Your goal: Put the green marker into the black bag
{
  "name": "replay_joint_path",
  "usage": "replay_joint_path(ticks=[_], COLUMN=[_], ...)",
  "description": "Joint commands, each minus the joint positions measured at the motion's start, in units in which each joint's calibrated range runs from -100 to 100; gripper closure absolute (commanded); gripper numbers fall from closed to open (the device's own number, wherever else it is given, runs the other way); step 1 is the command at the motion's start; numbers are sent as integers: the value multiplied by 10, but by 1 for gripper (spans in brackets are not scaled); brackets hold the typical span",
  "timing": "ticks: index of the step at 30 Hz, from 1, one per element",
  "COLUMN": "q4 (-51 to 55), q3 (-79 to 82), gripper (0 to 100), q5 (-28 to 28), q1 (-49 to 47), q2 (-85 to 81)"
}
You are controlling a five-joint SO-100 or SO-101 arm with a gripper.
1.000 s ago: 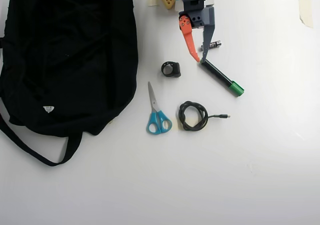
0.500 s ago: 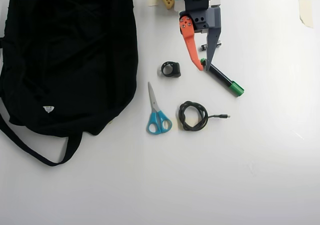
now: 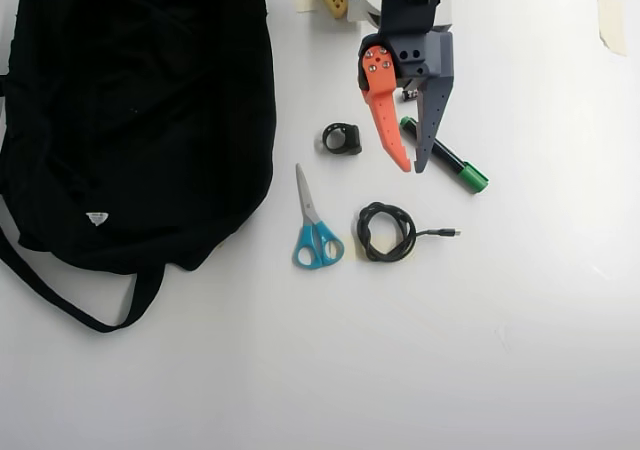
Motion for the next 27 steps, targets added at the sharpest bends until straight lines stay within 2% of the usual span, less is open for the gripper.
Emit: replay_joint_path(ticks=[1, 18, 27], q4=[-7, -2, -7], q3=[-88, -243, -244], gripper=[97, 97, 98], q5=[10, 10, 2], q1=[4, 4, 4], q2=[38, 171, 178])
